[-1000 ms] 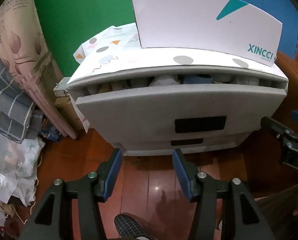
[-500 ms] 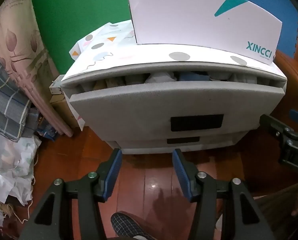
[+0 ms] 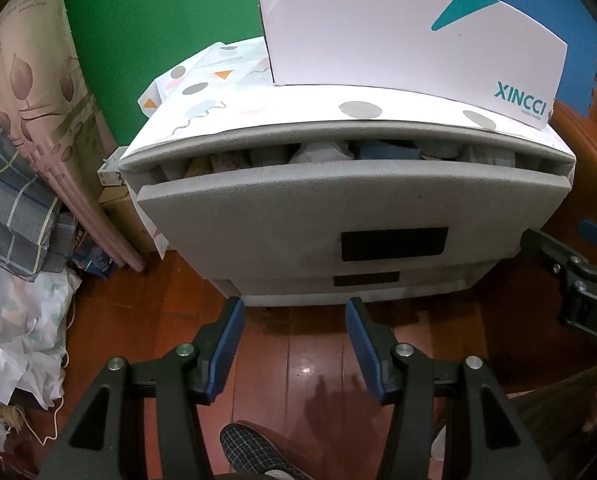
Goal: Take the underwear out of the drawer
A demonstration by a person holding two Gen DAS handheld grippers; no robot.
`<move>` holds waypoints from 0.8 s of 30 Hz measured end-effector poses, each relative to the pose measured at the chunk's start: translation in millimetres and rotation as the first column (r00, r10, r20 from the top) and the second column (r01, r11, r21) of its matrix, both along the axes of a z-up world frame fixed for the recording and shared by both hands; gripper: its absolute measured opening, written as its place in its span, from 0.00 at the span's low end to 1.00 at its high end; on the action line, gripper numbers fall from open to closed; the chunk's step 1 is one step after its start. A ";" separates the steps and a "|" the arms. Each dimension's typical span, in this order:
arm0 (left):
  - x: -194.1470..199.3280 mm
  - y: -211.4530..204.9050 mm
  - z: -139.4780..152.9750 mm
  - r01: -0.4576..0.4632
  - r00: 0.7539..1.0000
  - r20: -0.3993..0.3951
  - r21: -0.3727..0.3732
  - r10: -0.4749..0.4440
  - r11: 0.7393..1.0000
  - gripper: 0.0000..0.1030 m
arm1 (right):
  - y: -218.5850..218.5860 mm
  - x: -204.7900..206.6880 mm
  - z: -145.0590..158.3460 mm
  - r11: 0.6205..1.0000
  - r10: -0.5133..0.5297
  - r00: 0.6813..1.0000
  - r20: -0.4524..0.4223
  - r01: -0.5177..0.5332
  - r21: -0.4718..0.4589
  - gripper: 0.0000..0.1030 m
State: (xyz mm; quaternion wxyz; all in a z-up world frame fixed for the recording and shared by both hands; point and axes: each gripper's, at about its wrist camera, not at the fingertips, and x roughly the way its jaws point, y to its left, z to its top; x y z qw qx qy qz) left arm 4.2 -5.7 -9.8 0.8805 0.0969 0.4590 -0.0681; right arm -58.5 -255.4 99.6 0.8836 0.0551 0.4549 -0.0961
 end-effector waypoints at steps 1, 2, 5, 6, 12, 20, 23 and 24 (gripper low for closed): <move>0.1 0.4 -0.3 -0.003 1.000 0.000 0.001 0.003 1.000 0.52 | -0.3 0.2 -0.1 1.000 0.000 1.000 0.000 0.000 0.002 0.99; 0.2 0.4 0.0 -0.006 1.000 0.001 0.003 0.006 1.000 0.52 | 0.3 -0.3 0.1 1.000 -0.001 1.000 0.001 0.001 0.001 0.99; 0.2 0.9 0.1 -0.011 1.000 0.000 0.000 0.011 1.000 0.52 | 0.6 0.2 -0.2 1.000 0.000 1.000 0.001 0.000 0.003 0.99; 0.1 0.9 0.5 -0.011 1.000 0.001 0.001 0.011 1.000 0.52 | 0.6 0.2 -0.1 1.000 0.000 1.000 0.000 0.000 0.003 0.99; 1.1 2.1 1.2 -0.017 1.000 0.001 0.004 0.017 1.000 0.52 | 0.5 -0.5 0.2 1.000 0.002 1.000 0.003 -0.002 0.001 0.99; 1.4 5.1 1.9 -0.023 1.000 0.000 0.007 0.023 1.000 0.52 | 0.5 -0.9 -0.4 1.000 0.003 1.000 0.001 -0.003 -0.001 0.99; 1.4 5.5 0.8 -0.025 1.000 -0.001 0.006 0.025 1.000 0.52 | 1.4 -2.2 0.8 1.000 0.005 1.000 0.001 -0.005 -0.004 0.99; 1.5 5.7 0.1 -0.026 1.000 -0.003 0.007 0.026 1.000 0.52 | 1.5 -2.5 0.8 1.000 0.006 1.000 0.000 -0.006 -0.005 0.99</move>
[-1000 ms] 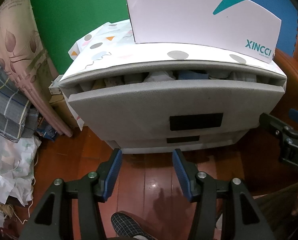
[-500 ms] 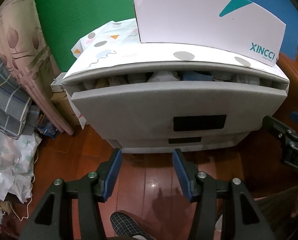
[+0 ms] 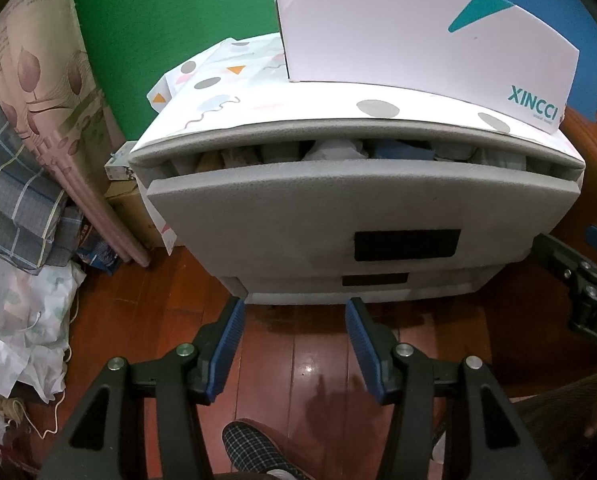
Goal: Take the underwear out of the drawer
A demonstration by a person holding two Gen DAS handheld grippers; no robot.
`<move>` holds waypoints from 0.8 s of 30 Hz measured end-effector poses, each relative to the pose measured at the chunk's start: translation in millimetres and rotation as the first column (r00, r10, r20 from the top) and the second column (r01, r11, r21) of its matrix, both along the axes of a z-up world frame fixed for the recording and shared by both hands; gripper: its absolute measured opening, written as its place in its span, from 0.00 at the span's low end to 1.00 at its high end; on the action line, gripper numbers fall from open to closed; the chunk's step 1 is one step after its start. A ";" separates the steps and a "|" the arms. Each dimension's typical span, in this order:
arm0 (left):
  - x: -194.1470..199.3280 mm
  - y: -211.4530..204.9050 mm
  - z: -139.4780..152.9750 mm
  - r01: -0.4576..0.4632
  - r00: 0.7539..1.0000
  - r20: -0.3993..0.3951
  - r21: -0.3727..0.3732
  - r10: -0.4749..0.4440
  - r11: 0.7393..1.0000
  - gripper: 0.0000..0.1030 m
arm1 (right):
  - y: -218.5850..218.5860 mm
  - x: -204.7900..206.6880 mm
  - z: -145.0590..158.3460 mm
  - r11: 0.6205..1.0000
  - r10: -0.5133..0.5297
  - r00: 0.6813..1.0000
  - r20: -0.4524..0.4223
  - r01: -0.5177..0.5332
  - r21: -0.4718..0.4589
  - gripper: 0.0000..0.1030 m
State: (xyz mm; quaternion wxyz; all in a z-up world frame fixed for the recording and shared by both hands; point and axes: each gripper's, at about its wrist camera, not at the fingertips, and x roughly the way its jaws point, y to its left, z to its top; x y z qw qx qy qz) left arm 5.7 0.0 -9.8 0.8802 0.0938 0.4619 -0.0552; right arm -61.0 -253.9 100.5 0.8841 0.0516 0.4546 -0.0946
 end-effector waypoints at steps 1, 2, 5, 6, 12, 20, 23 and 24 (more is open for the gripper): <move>0.1 0.3 -0.3 -0.001 1.000 -0.001 0.000 0.001 1.000 0.52 | -0.2 -0.1 -0.2 1.000 0.000 1.000 -0.001 0.000 0.000 0.99; 0.0 0.5 -0.7 -0.001 1.000 -0.003 -0.001 0.001 1.000 0.52 | -0.3 0.0 -0.4 1.000 0.000 1.000 -0.003 0.000 0.001 0.99; 0.3 0.9 -1.2 -0.004 1.000 -0.007 0.001 0.004 1.000 0.52 | -0.6 0.6 -1.3 1.000 -0.001 1.000 -0.009 0.001 0.001 0.99; 0.4 1.2 -1.5 -0.006 1.000 -0.009 0.001 0.006 1.000 0.52 | -0.4 0.4 -1.1 1.000 -0.001 1.000 -0.010 0.001 0.001 0.99; 3.0 3.2 -1.9 -0.021 1.000 -0.013 -0.001 0.021 1.000 0.52 | 0.3 1.5 -3.5 1.000 -0.008 1.000 -0.022 0.008 -0.001 0.99; 5.5 4.4 -2.8 -0.027 0.999 -0.026 -0.007 0.027 1.000 0.52 | 0.3 3.7 -7.5 1.000 -0.006 0.999 -0.036 0.006 -0.001 0.99; 5.9 6.4 -3.2 -0.033 0.999 -0.028 -0.007 0.033 0.999 0.52 | -1.1 5.1 -9.5 1.000 -0.008 0.999 -0.045 0.008 0.009 0.99; 6.2 6.7 -3.7 -0.034 0.999 -0.030 -0.008 0.034 0.999 0.52 | -1.1 5.2 -9.8 1.000 -0.009 0.999 -0.047 0.009 0.010 0.99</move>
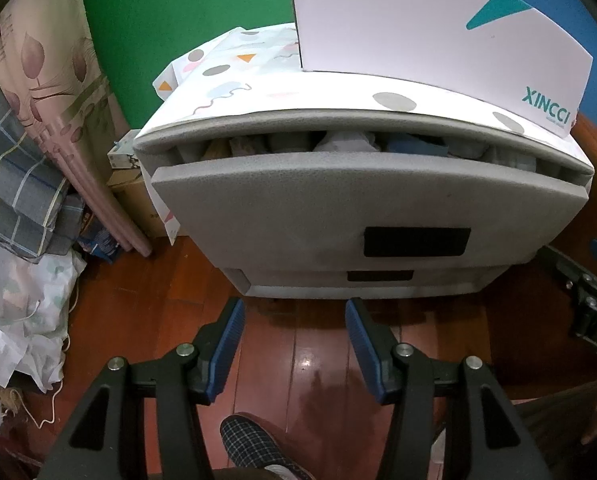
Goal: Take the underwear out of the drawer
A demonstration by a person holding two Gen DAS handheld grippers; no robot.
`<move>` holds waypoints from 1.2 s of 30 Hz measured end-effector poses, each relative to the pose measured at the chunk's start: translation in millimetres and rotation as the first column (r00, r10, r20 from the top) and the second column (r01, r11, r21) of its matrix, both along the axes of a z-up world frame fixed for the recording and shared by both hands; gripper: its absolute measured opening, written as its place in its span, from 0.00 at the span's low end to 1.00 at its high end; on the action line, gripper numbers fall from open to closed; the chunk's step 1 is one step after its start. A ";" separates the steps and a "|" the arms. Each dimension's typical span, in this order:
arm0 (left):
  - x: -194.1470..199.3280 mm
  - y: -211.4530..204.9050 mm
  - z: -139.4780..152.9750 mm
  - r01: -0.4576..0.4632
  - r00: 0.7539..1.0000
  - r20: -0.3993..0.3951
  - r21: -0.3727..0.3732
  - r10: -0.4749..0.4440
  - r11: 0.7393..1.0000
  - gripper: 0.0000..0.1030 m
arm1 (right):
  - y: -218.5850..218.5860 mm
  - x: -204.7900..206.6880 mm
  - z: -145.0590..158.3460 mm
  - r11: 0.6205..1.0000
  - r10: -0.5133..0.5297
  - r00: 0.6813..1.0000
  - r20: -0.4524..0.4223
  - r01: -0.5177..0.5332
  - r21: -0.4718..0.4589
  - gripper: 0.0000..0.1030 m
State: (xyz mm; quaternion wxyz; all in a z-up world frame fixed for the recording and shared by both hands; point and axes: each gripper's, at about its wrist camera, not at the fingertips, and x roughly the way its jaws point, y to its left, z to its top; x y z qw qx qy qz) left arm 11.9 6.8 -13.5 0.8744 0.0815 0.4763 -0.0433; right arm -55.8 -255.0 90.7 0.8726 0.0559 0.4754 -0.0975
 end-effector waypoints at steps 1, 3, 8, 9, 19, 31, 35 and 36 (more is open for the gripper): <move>0.2 0.5 -0.2 0.000 1.000 -0.002 -0.003 0.000 1.000 0.52 | -0.5 0.1 -0.5 1.000 -0.002 1.000 -0.002 0.002 0.001 0.99; 0.8 0.3 -0.5 -0.002 1.000 -0.004 0.001 0.002 1.000 0.52 | -1.4 0.1 -1.5 1.000 -0.005 1.000 -0.007 0.005 0.006 0.99; 1.8 -1.1 -1.6 -0.003 1.000 -0.006 0.005 0.003 1.000 0.52 | 0.1 -0.2 -3.2 1.000 -0.007 1.000 -0.019 0.007 0.001 0.99; 2.5 -1.2 -2.3 -0.005 1.000 -0.009 0.006 0.005 1.000 0.52 | 0.4 -0.1 -3.9 1.000 -0.006 1.000 -0.022 0.006 0.000 0.99; 4.3 3.2 -3.5 -0.024 1.000 -0.020 -0.002 0.024 1.000 0.52 | -0.1 1.6 -8.3 1.000 -0.008 0.999 -0.040 0.009 0.014 0.99; 13.6 30.2 21.3 -0.085 0.996 -0.047 -0.216 0.077 0.973 0.52 | -13.2 -1.7 -8.0 0.998 -0.046 0.998 -0.035 0.047 0.049 0.99; 24.1 32.0 33.4 -0.096 0.995 -0.044 -0.246 0.088 0.965 0.57 | -21.8 -3.8 -8.0 0.995 -0.073 0.997 -0.034 0.076 0.072 0.99; 28.1 32.7 36.0 -0.100 0.995 -0.044 -0.253 0.091 0.962 0.58 | -23.3 -4.1 -7.8 0.994 -0.077 0.997 -0.032 0.079 0.074 0.99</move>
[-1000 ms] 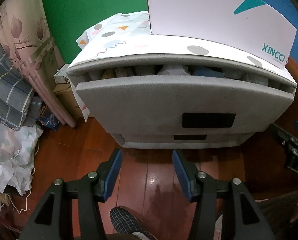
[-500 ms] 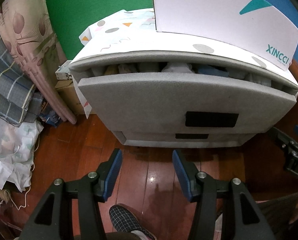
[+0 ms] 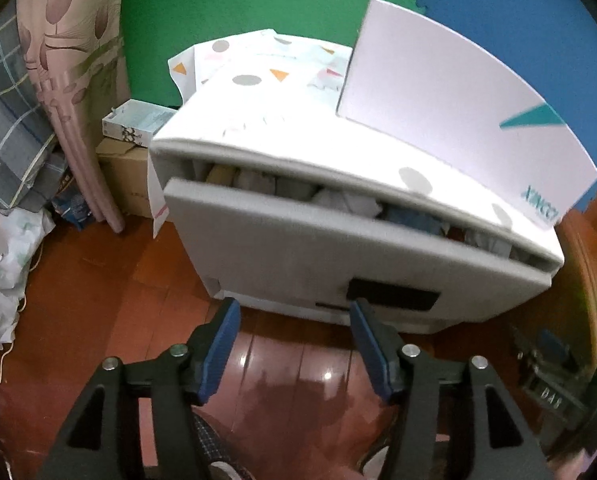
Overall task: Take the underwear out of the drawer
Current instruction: 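Grasp the grey drawer front with the left tool and pull it open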
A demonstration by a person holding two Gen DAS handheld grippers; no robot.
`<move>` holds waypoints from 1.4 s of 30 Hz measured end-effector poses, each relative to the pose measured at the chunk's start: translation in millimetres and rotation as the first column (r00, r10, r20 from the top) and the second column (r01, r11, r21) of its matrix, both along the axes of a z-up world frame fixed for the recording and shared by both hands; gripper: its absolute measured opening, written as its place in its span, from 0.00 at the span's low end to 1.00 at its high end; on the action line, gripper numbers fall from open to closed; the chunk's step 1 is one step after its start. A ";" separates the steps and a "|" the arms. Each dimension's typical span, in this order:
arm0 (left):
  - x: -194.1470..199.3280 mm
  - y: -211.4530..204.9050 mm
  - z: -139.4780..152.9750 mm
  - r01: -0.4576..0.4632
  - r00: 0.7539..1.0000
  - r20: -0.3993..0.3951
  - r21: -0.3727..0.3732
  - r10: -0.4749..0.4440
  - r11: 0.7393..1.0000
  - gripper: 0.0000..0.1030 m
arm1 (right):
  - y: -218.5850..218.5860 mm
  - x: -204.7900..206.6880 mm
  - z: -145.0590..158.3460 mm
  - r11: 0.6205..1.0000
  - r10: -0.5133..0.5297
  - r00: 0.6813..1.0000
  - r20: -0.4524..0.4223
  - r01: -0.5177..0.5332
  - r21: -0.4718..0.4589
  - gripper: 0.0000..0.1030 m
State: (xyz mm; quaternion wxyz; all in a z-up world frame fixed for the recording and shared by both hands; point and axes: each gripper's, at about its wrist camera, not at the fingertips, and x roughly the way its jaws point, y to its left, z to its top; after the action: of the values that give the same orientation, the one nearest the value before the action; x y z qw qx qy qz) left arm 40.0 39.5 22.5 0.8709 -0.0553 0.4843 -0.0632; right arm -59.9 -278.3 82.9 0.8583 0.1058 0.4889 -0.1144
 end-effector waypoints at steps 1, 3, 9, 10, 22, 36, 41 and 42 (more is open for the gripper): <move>4.3 1.2 1.7 -0.002 1.000 -0.004 -0.017 0.002 1.000 0.58 | -1.3 -0.1 0.2 1.000 -0.003 1.000 0.000 0.003 -0.001 0.99; 14.0 7.1 2.9 -0.024 0.999 -0.027 -0.075 0.022 0.997 0.58 | -3.0 -0.7 0.5 1.000 -0.007 1.000 0.001 0.007 0.002 0.99; 42.8 25.0 2.3 -0.108 0.992 -0.093 -0.228 0.089 0.968 0.58 | -6.0 -0.8 -0.7 1.000 -0.020 1.000 -0.005 0.020 0.000 0.99; 45.8 26.9 2.0 -0.114 0.991 -0.093 -0.232 0.095 0.966 0.59 | -6.4 -0.8 -1.0 1.000 -0.019 1.000 -0.006 0.019 0.005 0.99; 85.4 46.6 -28.8 -0.247 0.961 -0.204 -0.324 0.187 0.913 0.61 | -4.5 2.2 -2.8 1.000 -0.016 1.000 -0.015 0.016 0.011 0.99; 90.7 53.4 -52.4 -0.328 0.939 -0.203 -0.293 0.277 0.898 0.93 | -4.5 0.9 -2.8 1.000 -0.025 1.000 -0.013 0.025 0.016 0.99; 89.7 54.6 -56.6 -0.323 0.940 -0.215 -0.294 0.267 0.900 0.94 | -3.0 1.7 -2.1 1.000 -0.018 1.000 -0.014 0.018 0.003 0.99; 89.1 51.7 -53.7 -0.311 0.944 -0.202 -0.268 0.262 0.912 0.94 | -2.8 1.8 -1.7 1.000 -0.017 1.000 -0.014 0.017 0.003 0.99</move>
State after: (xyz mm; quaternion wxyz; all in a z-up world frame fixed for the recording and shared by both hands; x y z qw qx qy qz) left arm 129.1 91.2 -31.2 0.8103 -0.2608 0.5247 -0.0017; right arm -58.1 -281.1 81.2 0.8537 0.1105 0.4942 -0.1218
